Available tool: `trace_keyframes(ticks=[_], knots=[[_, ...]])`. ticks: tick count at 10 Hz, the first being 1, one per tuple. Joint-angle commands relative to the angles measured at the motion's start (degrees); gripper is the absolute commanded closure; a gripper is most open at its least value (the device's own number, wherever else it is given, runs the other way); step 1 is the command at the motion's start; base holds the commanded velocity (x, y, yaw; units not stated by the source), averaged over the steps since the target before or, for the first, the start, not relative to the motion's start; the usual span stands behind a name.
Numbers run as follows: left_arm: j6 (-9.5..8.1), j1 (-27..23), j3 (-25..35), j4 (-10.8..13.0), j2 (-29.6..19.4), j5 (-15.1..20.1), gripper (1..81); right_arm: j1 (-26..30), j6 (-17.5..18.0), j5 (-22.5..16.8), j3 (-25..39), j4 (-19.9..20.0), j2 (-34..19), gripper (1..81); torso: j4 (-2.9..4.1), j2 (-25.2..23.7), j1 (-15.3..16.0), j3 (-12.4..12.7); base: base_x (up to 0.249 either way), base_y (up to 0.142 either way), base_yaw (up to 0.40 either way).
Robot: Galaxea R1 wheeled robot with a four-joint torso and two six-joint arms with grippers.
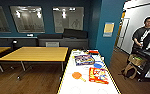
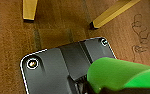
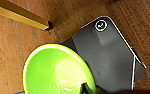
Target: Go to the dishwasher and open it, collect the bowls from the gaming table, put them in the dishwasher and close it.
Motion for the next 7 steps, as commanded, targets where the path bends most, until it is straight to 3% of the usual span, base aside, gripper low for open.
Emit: trace_keyframes(ticks=[1, 3, 7], knots=[[0.37, -0.5, -5.3, 1.1, 3.3, 0.3, 81.1, 1.5, -0.3, -2.1, -2.2, -2.8, 0.7, 81.1, 0.00, 0.0, 0.0, 0.0, 0.000, 0.000, 0.000], [0.28, 1.2, -12.0, 0.8, 5.6, -5.7, 81.1, 0.8, -0.3, -2.1, -5.6, -4.1, 2.7, 81.1, 0.00, 0.0, 0.0, 0.0, 0.000, 0.000, 0.000], [0.19, 4.1, -25.8, 0.2, 11.0, -14.4, 81.1, -0.3, -0.2, -2.1, -8.9, -5.7, 5.6, 81.1, 0.00, 0.0, 0.0, 0.1, 0.000, 0.000, 0.000]])
